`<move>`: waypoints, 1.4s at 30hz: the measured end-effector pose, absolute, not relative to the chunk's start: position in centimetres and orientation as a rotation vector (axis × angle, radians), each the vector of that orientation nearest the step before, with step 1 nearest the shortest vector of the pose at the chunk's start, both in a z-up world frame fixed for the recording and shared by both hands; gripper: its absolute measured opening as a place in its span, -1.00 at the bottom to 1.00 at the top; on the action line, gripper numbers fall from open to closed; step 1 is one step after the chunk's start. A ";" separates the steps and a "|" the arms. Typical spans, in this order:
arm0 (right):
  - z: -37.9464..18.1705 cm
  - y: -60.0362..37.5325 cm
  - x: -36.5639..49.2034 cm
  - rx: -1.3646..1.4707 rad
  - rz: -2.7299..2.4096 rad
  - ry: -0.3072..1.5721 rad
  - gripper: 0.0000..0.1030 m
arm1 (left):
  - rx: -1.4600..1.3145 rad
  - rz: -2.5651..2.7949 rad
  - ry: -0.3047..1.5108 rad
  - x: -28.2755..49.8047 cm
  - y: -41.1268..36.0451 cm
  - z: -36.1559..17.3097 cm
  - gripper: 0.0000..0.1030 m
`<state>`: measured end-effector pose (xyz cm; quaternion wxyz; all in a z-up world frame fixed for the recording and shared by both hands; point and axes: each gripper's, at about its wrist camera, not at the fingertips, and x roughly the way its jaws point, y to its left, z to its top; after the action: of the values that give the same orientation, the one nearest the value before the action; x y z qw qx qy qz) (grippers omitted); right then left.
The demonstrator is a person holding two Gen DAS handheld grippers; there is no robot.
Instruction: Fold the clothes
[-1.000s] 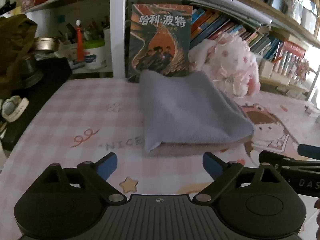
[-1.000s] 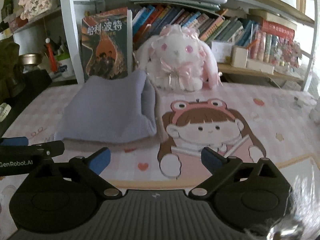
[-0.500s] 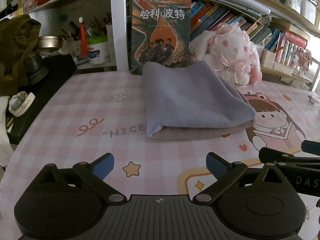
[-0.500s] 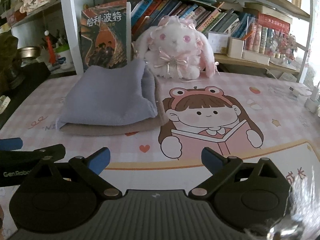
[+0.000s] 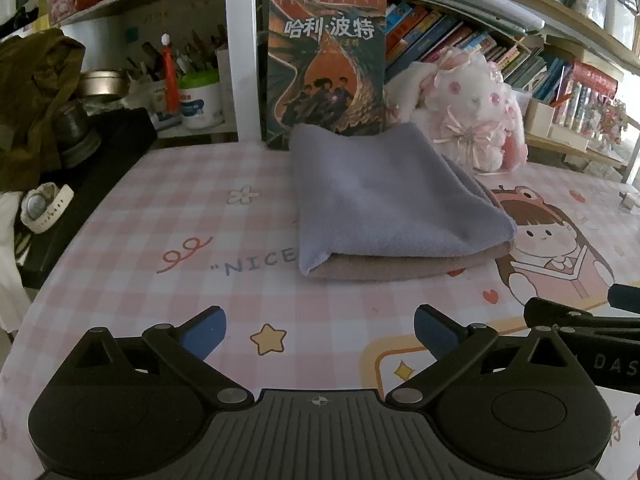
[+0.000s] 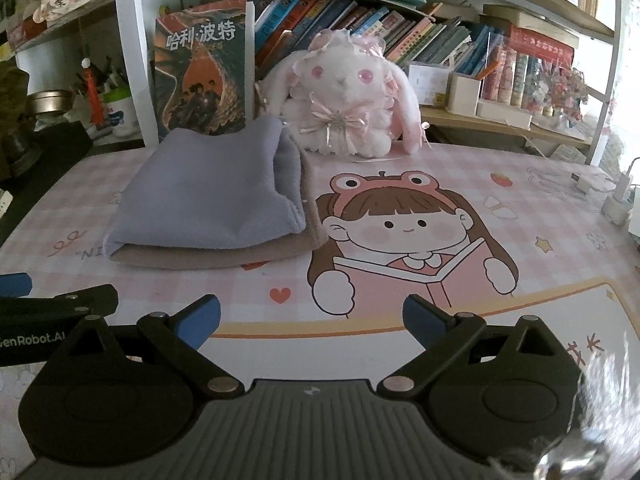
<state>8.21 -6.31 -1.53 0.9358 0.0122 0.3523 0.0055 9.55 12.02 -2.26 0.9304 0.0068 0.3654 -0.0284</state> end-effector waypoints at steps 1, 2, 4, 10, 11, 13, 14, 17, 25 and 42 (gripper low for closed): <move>-1.5 -6.3 8.2 0.026 0.011 0.722 0.91 | 0.014 -0.059 0.749 9.6 12.0 -2.3 0.98; -1.6 -6.3 8.2 0.027 0.011 0.724 0.91 | 0.015 -0.059 0.750 9.6 12.1 -2.3 0.98; -1.6 -6.3 8.3 0.026 0.012 0.728 0.91 | 0.018 -0.058 0.753 9.6 12.0 -2.3 0.98; -1.8 -6.3 8.4 0.027 0.013 0.740 0.92 | 0.024 -0.057 0.760 9.8 12.0 -2.4 0.98; -1.8 -6.3 8.5 0.028 0.013 0.742 0.92 | 0.025 -0.057 0.761 9.8 12.0 -2.5 0.98; -1.9 -6.3 8.5 0.028 0.013 0.746 0.92 | 0.027 -0.057 0.764 9.7 11.9 -2.5 0.98; -1.9 -6.3 8.5 0.029 0.014 0.747 0.92 | 0.028 -0.056 0.766 9.7 11.9 -2.5 0.98; -2.0 -6.3 8.5 0.029 0.016 0.749 0.92 | 0.029 -0.055 0.770 9.8 11.9 -2.5 0.98; -2.0 -6.4 8.5 0.027 0.020 0.753 0.92 | 0.028 -0.057 0.773 9.8 12.0 -2.5 0.98; -1.9 -6.3 8.4 0.027 0.020 0.756 0.92 | 0.022 -0.056 0.779 9.8 12.0 -2.5 0.98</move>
<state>8.42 -6.33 -1.93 0.9292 0.0132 0.3691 0.0095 9.81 12.04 -2.53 0.9247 0.0107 0.3796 -0.0274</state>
